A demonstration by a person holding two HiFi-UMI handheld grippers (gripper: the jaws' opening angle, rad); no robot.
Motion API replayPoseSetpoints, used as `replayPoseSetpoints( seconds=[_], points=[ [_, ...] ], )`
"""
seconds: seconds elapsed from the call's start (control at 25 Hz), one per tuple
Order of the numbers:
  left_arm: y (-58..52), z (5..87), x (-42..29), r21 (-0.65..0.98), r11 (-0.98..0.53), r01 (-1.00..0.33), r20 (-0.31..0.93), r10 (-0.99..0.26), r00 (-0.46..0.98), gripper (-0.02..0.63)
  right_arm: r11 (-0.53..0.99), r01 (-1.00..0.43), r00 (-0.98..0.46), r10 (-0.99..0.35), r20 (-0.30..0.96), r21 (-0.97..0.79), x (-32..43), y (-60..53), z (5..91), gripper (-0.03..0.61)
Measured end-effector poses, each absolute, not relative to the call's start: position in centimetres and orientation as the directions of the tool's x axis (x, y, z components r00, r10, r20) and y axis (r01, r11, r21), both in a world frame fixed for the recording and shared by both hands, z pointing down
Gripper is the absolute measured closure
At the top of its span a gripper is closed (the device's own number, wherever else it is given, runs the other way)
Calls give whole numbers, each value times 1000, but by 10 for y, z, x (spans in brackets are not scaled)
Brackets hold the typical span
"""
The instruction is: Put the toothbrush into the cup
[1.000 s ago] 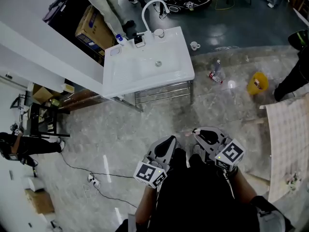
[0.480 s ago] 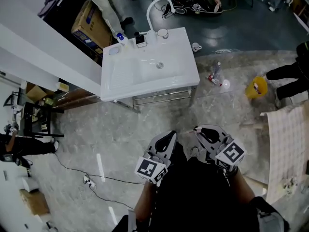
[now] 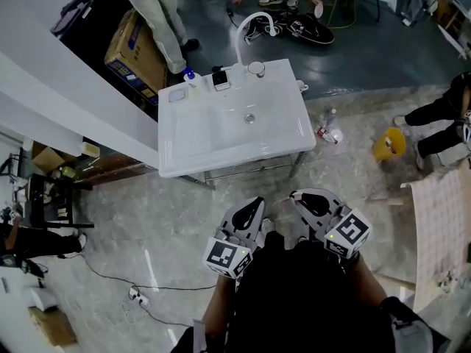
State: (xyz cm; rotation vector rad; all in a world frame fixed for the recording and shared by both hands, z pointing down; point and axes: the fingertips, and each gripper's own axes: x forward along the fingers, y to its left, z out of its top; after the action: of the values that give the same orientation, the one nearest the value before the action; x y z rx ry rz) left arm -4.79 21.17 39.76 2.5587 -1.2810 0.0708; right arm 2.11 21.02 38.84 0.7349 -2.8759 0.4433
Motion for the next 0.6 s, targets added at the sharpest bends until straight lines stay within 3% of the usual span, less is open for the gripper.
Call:
replayPoseSetpoints(
  seconds=[0.6],
  points=[
    [172, 409, -72, 285, -613, -737, 185, -719, 670, 603, 791, -555, -830, -501, 246, -258, -1, 175, 384, 545]
  ],
)
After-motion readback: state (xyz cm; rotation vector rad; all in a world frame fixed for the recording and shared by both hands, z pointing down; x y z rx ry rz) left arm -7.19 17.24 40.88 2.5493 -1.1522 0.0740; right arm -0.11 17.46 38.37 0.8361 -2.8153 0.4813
